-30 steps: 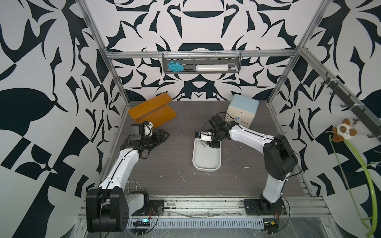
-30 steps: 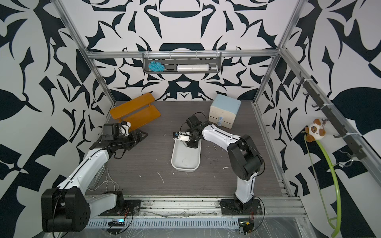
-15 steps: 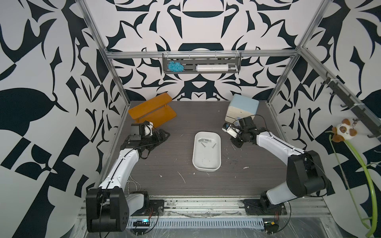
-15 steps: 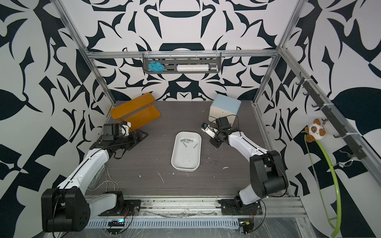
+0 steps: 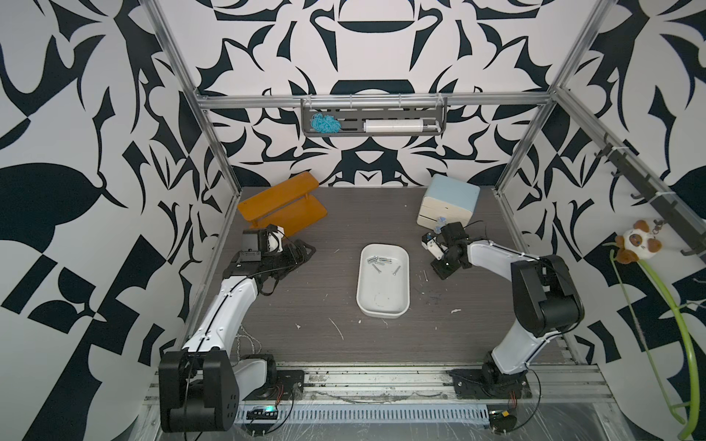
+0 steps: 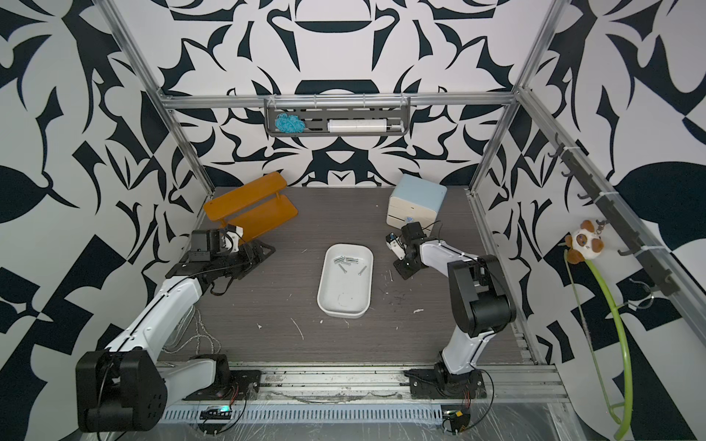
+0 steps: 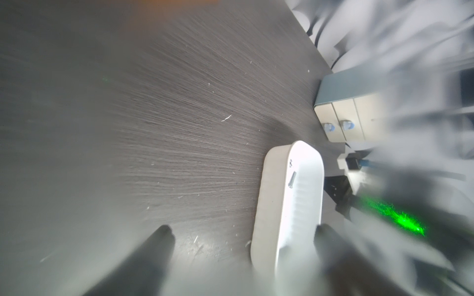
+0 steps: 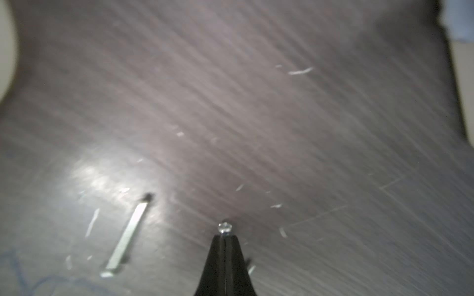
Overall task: Take out the screws from the storage box
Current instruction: Place the screw at the center of the board, then pick up the screw from the storage box.
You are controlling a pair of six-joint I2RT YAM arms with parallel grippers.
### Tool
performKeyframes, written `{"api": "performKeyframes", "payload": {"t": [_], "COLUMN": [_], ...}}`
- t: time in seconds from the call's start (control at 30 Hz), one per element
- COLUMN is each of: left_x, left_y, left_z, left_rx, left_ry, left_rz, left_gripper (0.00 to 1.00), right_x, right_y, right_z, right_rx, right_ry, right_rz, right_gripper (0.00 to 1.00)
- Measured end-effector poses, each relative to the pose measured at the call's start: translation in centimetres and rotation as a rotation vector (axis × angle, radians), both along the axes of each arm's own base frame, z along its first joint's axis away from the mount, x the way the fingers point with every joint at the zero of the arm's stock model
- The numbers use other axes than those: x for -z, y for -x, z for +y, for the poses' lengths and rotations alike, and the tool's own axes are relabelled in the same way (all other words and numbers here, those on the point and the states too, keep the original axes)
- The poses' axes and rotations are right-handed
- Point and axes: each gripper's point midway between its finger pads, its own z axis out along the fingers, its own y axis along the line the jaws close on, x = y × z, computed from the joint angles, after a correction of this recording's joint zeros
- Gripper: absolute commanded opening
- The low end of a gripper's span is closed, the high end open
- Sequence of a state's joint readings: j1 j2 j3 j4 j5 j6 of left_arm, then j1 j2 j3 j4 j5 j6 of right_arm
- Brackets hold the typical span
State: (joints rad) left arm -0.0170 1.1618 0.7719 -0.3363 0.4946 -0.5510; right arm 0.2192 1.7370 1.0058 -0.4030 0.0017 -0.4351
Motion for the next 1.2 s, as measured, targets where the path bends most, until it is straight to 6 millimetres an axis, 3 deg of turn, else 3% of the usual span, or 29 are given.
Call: {"api": "performKeyframes", "payload": {"t": [0.07,0.1,0.13,0.17,0.3,0.5,0.53,0.67,0.77,0.9,1.03,1.13,1.2], "left_x": [-0.2,-0.3,-0.4,-0.5,-0.6,-0.6,-0.6,-0.5,-0.3,-0.1,-0.1,-0.2,-0.4], "left_y": [0.2,0.3,0.4,0.5,0.5,0.5,0.5,0.5,0.4,0.4,0.4,0.5,0.5], "left_z": [0.0,0.0,0.0,0.0,0.0,0.0,0.0,0.0,0.0,0.0,0.0,-0.2,-0.4], "left_rx": [-0.001,-0.001,-0.002,-0.002,-0.002,-0.003,-0.003,-0.002,-0.002,-0.001,0.0,0.004,0.007], "left_ry": [0.001,0.001,0.001,0.001,0.001,0.0,0.0,0.001,0.001,0.001,0.003,0.015,0.029], "left_rz": [-0.01,-0.014,-0.016,-0.019,-0.022,-0.022,-0.022,-0.019,-0.012,-0.005,-0.004,-0.003,-0.002], "left_gripper": [0.93,0.93,0.93,0.93,0.93,0.93,0.93,0.93,0.93,0.93,0.93,0.93,0.93], "right_x": [-0.1,-0.1,-0.2,-0.4,-2.7,-10.5,-11.7,-14.3,-13.6,-10.5,-8.4,-7.9,-7.5], "right_y": [-0.4,-0.4,-0.4,-0.4,-0.7,-0.6,-0.5,-1.2,-1.5,0.0,-0.4,-1.5,-1.8], "right_z": [-0.2,-0.3,-0.2,-0.1,1.0,6.2,7.2,11.0,13.2,14.4,15.0,15.4,15.5], "right_rx": [0.022,0.028,0.029,0.025,-0.015,-0.246,-0.294,-0.508,-0.673,-0.856,-1.01,-1.103,-1.18], "right_ry": [-0.006,-0.007,-0.01,-0.015,-0.066,-0.193,-0.208,-0.198,-0.142,-0.079,-0.024,0.01,0.036], "right_rz": [-0.003,-0.004,-0.006,-0.01,-0.064,-0.28,-0.305,-0.318,-0.297,-0.225,-0.178,-0.181,-0.18], "right_gripper": [0.25,0.48,0.97,1.0,1.0,1.0,0.96,0.58,0.58,0.59,0.37,0.29,0.15]}}
